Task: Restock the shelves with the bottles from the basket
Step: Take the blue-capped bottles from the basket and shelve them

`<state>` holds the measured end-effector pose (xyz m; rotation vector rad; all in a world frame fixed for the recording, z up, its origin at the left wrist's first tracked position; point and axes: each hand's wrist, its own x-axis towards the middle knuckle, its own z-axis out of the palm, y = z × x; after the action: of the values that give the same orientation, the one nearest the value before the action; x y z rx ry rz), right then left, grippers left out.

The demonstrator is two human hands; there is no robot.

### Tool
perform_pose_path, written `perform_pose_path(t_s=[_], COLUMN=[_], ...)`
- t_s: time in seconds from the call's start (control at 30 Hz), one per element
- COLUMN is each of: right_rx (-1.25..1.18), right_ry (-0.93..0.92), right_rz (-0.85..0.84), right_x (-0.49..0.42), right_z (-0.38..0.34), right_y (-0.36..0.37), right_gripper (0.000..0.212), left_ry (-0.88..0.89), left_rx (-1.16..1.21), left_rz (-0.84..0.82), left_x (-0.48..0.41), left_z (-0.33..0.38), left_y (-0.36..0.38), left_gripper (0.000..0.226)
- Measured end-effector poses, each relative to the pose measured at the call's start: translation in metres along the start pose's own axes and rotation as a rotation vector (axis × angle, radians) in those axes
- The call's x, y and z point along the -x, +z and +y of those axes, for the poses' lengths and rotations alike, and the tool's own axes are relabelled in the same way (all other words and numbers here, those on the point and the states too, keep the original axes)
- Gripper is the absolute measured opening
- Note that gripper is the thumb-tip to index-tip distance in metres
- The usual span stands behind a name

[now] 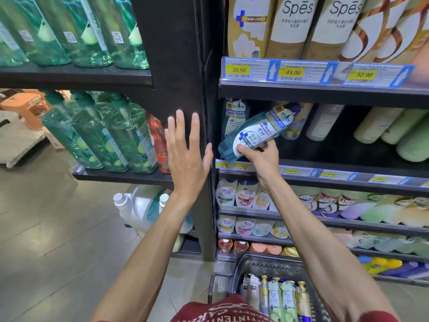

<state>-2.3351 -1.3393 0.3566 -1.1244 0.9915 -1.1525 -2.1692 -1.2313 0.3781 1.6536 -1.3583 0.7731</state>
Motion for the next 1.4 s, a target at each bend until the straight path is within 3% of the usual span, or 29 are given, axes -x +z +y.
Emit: perform_pose_path(t_s=[0.43, 0.7, 1.03, 1.4], right_rx=[0.194, 0.381, 0.496, 0.625], right_ry=[-0.078, -0.124, -0.137, -0.209], right_rz=[-0.012, -0.083, -0.082, -0.062], right_x=[-0.008, -0.008, -0.015, -0.016], right_z=[0.008, 0.008, 0.006, 0.007], right_y=[-0.005, 0.0, 0.002, 0.0], right_gripper=[0.065, 0.053, 0.066, 0.055], left_ry=[-0.002, -0.021, -0.012, -0.005], left_rx=[0.005, 0.033, 0.035, 0.034], left_rz=[0.027, 0.021, -0.025, -0.022], left_x=[0.001, 0.003, 0.02, 0.02], left_z=[-0.001, -0.001, -0.003, -0.004], left_y=[0.003, 0.006, 0.011, 0.014], left_gripper=[0.07, 0.073, 0.071, 0.071])
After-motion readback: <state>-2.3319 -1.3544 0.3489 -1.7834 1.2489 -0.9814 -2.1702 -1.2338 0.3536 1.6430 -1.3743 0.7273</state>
